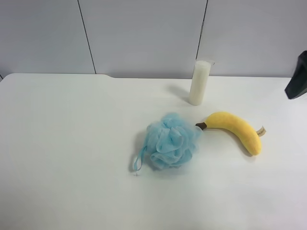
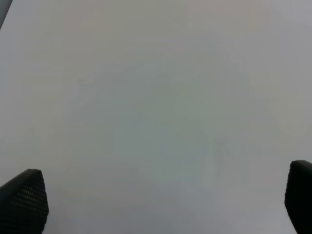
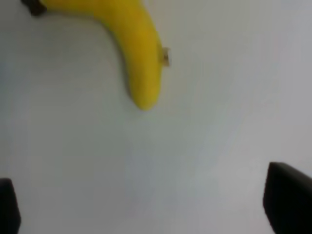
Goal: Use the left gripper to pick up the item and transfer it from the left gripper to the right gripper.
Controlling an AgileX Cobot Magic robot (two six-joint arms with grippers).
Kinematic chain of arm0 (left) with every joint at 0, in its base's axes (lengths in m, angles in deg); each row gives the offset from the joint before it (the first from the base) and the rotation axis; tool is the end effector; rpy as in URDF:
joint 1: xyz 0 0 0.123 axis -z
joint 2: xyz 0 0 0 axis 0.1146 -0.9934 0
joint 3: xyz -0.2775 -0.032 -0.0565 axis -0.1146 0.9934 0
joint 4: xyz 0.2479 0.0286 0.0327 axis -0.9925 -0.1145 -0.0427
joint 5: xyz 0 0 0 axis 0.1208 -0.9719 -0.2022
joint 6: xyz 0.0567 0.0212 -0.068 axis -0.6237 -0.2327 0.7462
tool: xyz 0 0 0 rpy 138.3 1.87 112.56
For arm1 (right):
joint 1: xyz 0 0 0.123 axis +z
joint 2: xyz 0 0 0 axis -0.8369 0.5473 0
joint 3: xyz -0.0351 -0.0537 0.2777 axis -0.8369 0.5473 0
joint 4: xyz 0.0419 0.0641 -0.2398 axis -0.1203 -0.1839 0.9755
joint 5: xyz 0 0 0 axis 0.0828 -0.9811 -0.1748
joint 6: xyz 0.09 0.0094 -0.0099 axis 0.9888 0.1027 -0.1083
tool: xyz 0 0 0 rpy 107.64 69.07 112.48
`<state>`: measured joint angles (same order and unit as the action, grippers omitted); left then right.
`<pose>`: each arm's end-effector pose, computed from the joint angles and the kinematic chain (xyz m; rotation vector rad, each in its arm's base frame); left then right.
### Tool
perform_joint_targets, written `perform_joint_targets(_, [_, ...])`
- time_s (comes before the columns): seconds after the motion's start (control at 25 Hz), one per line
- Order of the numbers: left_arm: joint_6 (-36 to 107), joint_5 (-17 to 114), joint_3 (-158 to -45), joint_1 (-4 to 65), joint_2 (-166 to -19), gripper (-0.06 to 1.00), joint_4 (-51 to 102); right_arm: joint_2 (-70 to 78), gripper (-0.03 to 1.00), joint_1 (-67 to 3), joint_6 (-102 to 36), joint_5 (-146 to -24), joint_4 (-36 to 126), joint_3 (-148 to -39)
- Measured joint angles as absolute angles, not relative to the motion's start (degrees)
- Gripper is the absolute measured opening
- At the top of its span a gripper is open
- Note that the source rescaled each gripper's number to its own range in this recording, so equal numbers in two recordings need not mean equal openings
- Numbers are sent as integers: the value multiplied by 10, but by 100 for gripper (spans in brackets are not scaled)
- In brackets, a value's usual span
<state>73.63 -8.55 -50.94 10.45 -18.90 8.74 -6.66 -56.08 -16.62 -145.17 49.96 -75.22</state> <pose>-0.0065 0.0045 0.2799 -0.0071 2.0271 -0.0270 0.1911 0.0065 0.3511 -0.1663 2.6927 0.0334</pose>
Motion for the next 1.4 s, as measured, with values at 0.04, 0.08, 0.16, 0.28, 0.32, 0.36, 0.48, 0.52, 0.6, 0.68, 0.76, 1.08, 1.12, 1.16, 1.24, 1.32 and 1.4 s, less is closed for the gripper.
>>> perform_joint_targets(0.04, [736,-86,-509,104,-189,100,87,-100,100,-561,-166,-1451,500,-747])
perform_joint_targets(0.08, [736,-86,-509,104,-189,100,87,-134,100,-561,-165,-1452,500,-739])
perform_joint_targets(0.16, [736,-86,-509,104,-189,100,87,-200,100,-561,-164,-1453,500,-712])
perform_joint_targets(0.28, [736,-86,-509,104,-189,100,87,-302,100,-561,-164,-1455,500,-660])
perform_joint_targets(0.32, [736,-86,-509,104,-189,100,87,-338,100,-561,-164,-1456,500,-641])
perform_joint_targets(0.36, [736,-86,-509,104,-189,100,87,-373,100,-561,-164,-1456,500,-626])
perform_joint_targets(0.48, [736,-86,-509,104,-189,100,87,-463,100,-561,-163,-1456,500,-575])
perform_joint_targets(0.52, [736,-86,-509,104,-189,100,87,-492,100,-561,-162,-1451,500,-557])
perform_joint_targets(0.6, [736,-86,-509,104,-189,100,87,-540,100,-561,-160,-1439,500,-523])
perform_joint_targets(0.68, [736,-86,-509,104,-189,100,87,-585,100,-561,-159,-1424,500,-495])
perform_joint_targets(0.76, [736,-86,-509,104,-189,100,87,-619,100,-561,-156,-1419,500,-470])
perform_joint_targets(1.08, [736,-86,-509,104,-189,100,87,-693,100,-561,-155,-1376,500,-425])
perform_joint_targets(1.12, [736,-86,-509,104,-189,100,87,-693,100,-561,-155,-1375,500,-424])
perform_joint_targets(1.16, [736,-86,-509,104,-189,100,87,-693,100,-561,-155,-1374,500,-424])
perform_joint_targets(1.24, [736,-86,-509,104,-189,100,87,-693,100,-561,-155,-1370,500,-424])
perform_joint_targets(1.32, [736,-86,-509,104,-189,100,87,-693,100,-561,-155,-1370,500,-424])
perform_joint_targets(1.4, [736,-86,-509,104,-189,100,87,-693,100,-561,-155,-1370,500,-423])
